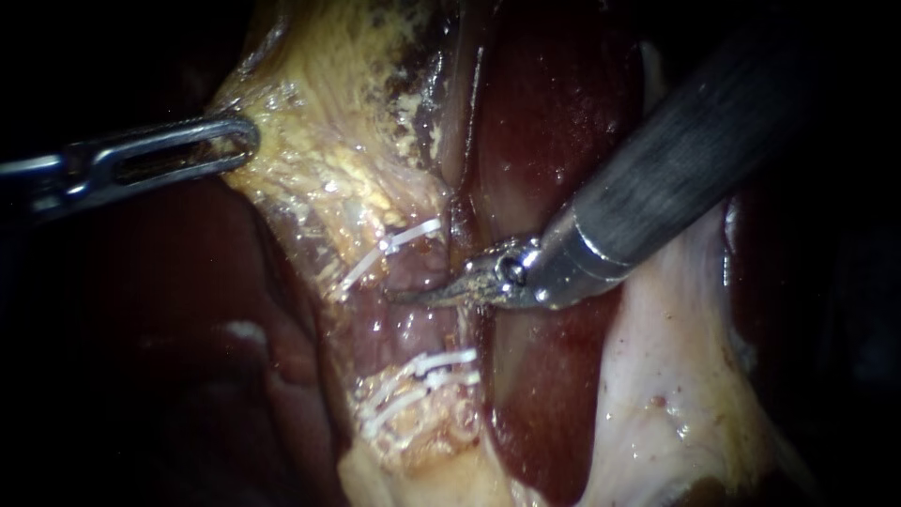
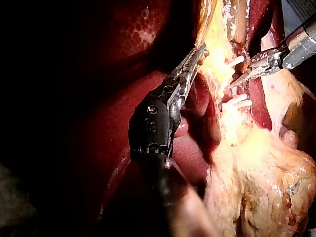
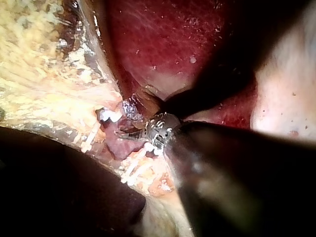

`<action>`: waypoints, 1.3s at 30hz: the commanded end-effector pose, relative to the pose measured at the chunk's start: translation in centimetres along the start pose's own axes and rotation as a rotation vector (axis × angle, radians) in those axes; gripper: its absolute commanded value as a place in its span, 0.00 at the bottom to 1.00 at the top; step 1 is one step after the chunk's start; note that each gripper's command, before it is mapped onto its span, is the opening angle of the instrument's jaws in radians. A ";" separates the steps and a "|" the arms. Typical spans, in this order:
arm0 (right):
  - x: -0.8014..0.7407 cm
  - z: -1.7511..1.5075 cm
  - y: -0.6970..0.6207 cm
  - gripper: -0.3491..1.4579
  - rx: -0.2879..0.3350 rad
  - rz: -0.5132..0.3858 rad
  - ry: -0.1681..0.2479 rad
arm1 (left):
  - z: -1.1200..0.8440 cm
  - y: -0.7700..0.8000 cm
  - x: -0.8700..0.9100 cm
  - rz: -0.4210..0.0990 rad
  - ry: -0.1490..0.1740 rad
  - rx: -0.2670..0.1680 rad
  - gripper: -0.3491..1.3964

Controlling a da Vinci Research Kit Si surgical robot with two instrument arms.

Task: Go back from the cut right tube

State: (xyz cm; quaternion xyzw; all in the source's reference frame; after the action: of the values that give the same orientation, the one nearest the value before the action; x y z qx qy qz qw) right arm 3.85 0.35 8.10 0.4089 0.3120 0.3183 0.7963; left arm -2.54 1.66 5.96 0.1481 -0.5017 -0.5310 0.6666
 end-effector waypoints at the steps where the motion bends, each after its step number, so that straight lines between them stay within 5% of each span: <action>1: 0.00 0.00 0.00 0.47 -0.001 -0.001 0.004 | 0.00 0.00 0.00 0.000 0.000 0.000 0.00; 6: 0.00 -0.01 -0.01 0.63 -0.006 0.005 0.012 | 0.00 -0.01 0.00 -0.001 0.000 0.000 0.00; 14: -0.04 -0.04 -0.04 0.65 -0.004 -0.015 0.009 | -0.01 -0.01 -0.01 -0.001 0.000 0.000 0.00; 17: -0.10 -0.09 -0.10 0.74 -0.001 -0.127 0.016 | -0.01 -0.01 -0.01 -0.001 0.000 0.000 0.00; 23: -0.29 -0.30 -0.22 0.91 0.057 -0.433 0.118 | -0.01 -0.01 -0.01 -0.001 0.000 0.000 0.00; 26: -0.34 -0.43 -0.25 0.98 0.007 -0.536 0.156 | -0.01 -0.01 -0.02 -0.001 0.000 0.000 0.00; 39: -0.21 -1.47 -0.38 0.98 -0.076 -0.675 0.230 | -0.02 0.00 -0.03 -0.002 0.001 0.000 0.00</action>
State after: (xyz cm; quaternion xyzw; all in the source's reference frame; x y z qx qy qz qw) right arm 2.66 0.70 7.09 0.2097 0.5058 0.0927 0.8316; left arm -2.52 1.69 5.94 0.1489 -0.5013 -0.5315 0.6663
